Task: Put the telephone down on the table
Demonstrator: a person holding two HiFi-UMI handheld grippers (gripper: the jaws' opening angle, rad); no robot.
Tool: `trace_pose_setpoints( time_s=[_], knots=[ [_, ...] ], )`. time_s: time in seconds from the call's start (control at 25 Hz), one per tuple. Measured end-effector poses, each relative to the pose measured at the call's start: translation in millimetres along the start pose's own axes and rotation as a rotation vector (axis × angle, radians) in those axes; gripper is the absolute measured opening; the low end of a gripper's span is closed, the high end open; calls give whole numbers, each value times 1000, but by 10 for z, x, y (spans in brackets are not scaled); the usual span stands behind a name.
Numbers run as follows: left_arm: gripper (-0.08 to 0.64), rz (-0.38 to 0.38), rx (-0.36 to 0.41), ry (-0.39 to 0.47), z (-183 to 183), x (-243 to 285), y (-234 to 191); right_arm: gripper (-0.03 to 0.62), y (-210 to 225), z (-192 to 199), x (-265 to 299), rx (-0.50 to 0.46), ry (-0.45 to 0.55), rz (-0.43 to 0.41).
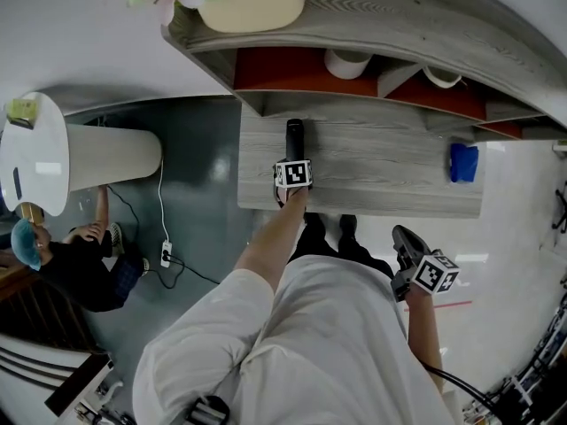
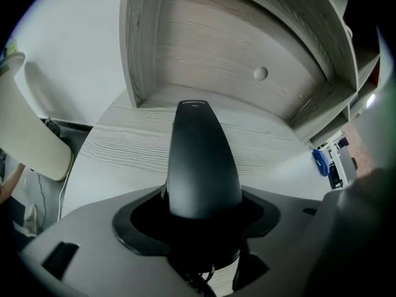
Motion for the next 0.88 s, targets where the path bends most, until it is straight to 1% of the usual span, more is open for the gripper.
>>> trace_pose_setpoints(
  time_s=[0.24,0.4,0.56,0.72,0.88],
  knots=[
    [305,-27,15,-32,68,82,6,18,-14,35,46,-6,-26,-3],
    [305,-39,26,-32,80,96,36,18,28,63,27,-11,-47,-2],
    [309,-36,18,-4,65,73,47,18,80,80,-2,-17,-63,-10],
    [326,-27,17,59,14,-33,47,18,130,81,-38,-28,-78,-26],
    [328,-48,-1,110,32,-217,2,18,177,70,-43,-55,-95,-59]
  ],
)
Point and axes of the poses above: the fingertips, and each gripper's own axes: x forward along the fingers, y to its right, z out of its underside, the point moved 3 cm from there along -x, backward along the fingers, and after that the axes turned 1 degree about -z, right-handed, at the moved point
